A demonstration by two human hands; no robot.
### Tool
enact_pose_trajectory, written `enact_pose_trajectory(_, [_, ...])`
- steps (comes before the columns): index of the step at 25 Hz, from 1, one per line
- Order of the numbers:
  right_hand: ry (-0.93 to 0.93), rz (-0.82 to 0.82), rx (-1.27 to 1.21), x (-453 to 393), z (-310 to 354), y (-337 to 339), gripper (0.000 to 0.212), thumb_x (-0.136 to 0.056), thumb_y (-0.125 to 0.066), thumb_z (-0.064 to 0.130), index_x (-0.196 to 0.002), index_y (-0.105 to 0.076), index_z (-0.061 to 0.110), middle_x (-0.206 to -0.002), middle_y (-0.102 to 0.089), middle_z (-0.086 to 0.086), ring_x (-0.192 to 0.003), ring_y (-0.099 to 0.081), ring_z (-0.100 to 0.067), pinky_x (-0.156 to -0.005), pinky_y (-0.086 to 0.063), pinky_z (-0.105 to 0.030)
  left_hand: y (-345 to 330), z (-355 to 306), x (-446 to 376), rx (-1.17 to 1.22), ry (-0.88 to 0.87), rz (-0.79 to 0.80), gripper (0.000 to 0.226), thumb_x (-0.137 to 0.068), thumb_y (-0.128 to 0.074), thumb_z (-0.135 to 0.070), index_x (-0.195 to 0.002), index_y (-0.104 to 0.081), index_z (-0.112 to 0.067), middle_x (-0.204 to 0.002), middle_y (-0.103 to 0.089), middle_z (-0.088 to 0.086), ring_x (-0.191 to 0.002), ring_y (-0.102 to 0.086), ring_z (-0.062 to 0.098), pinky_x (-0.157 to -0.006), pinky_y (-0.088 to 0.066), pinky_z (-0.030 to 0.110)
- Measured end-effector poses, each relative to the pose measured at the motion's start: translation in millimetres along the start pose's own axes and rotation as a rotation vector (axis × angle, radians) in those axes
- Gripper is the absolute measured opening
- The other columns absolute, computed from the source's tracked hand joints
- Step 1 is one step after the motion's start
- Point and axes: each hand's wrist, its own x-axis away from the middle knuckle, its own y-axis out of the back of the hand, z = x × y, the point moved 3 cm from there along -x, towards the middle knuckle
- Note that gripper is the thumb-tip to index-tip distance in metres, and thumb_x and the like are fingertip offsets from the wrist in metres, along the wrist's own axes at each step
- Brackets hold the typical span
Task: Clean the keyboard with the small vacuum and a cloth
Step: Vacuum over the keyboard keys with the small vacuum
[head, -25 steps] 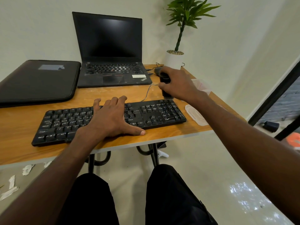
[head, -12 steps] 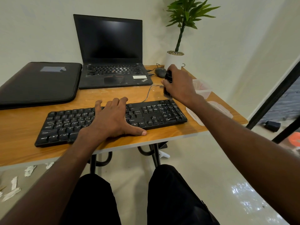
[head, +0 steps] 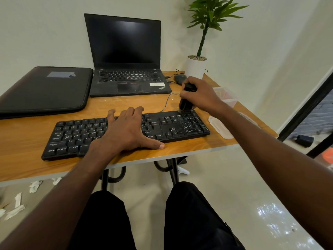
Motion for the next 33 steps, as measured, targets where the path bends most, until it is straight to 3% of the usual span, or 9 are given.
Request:
enact_pose_trajectory(3, [0.037,-0.059,0.124,-2.0,4.9,3.6,0.024,-0.077,-0.073,0.035,-0.096,-0.065,0.022,-0.090,-0.067,0.004,-0.088,-0.063,-0.019,-0.071,-0.051,-0.031,0.4,-0.2,0.0,0.003,0.006,-0.001,0.154,-0.040,-0.049,-0.106,-0.167,-0.015,-0.025,-0.169,-0.032,0.003,-0.157,-0.028,0.026,-0.128,0.001,0.063])
enact_pose_trajectory(7, [0.012,0.031,0.036,-2.4,5.8,0.9,0.027,-0.075,-0.072,0.038,-0.095,-0.066,0.021,-0.093,-0.068,0.002,-0.092,-0.064,-0.020,-0.080,-0.057,-0.040,0.2,-0.3,-0.4,0.007,0.008,-0.002,0.154,-0.040,-0.050,-0.106,-0.166,-0.016,-0.025,-0.169,-0.031,0.003,-0.158,-0.028,0.026,-0.128,0.001,0.064])
enact_pose_trajectory(10, [0.018,0.003,0.082,-3.0,3.4,2.6,0.021,-0.078,-0.074,0.034,-0.092,-0.064,0.022,-0.089,-0.065,0.004,-0.091,-0.062,-0.020,-0.073,-0.051,-0.032,-0.5,0.0,0.3,0.018,0.008,-0.004,0.154,-0.039,-0.050,-0.106,-0.166,-0.016,-0.026,-0.169,-0.031,0.003,-0.157,-0.028,0.026,-0.127,0.001,0.065])
enact_pose_trajectory(14, [0.047,0.062,-0.039,2.6,4.3,-3.6,0.023,-0.079,-0.073,0.027,-0.097,-0.066,0.015,-0.094,-0.068,-0.004,-0.093,-0.064,-0.024,-0.083,-0.055,-0.043,-1.1,-0.1,-0.1,0.010,0.013,-0.005,0.155,-0.038,-0.049,-0.106,-0.166,-0.016,-0.026,-0.169,-0.031,0.002,-0.158,-0.027,0.026,-0.127,0.001,0.065])
enact_pose_trajectory(17, [0.062,-0.009,0.020,-3.1,7.4,3.4,0.023,-0.077,-0.072,0.031,-0.093,-0.067,0.016,-0.086,-0.066,0.002,-0.087,-0.062,-0.020,-0.079,-0.054,-0.038,-0.9,0.0,0.0,0.018,0.020,-0.005,0.155,-0.038,-0.050,-0.106,-0.166,-0.017,-0.026,-0.170,-0.031,0.002,-0.158,-0.028,0.026,-0.127,0.001,0.065])
enact_pose_trajectory(22, [0.072,0.034,0.062,-2.9,4.0,-1.0,0.026,-0.077,-0.071,0.034,-0.094,-0.067,0.014,-0.090,-0.068,-0.004,-0.088,-0.063,-0.024,-0.078,-0.054,-0.041,-0.6,-0.5,0.2,0.013,0.016,-0.007,0.154,-0.039,-0.051,-0.106,-0.166,-0.018,-0.026,-0.169,-0.032,0.002,-0.157,-0.029,0.026,-0.127,0.001,0.064])
enact_pose_trajectory(29, [0.111,0.088,0.024,-5.0,12.9,-4.9,0.019,-0.081,-0.073,0.027,-0.096,-0.067,0.016,-0.088,-0.064,0.004,-0.083,-0.058,-0.015,-0.072,-0.047,-0.031,-0.9,-1.3,0.4,0.009,0.016,0.000,0.154,-0.038,-0.049,-0.106,-0.166,-0.018,-0.025,-0.168,-0.032,0.003,-0.157,-0.029,0.026,-0.127,0.001,0.064])
enact_pose_trajectory(33, [0.116,0.095,0.058,-6.0,15.1,-7.1,0.020,-0.080,-0.073,0.030,-0.095,-0.065,0.019,-0.088,-0.063,0.005,-0.085,-0.059,-0.017,-0.075,-0.050,-0.034,-0.1,-1.1,1.0,0.004,0.020,0.008,0.154,-0.039,-0.049,-0.105,-0.166,-0.017,-0.025,-0.169,-0.031,0.003,-0.157,-0.028,0.025,-0.128,0.001,0.064])
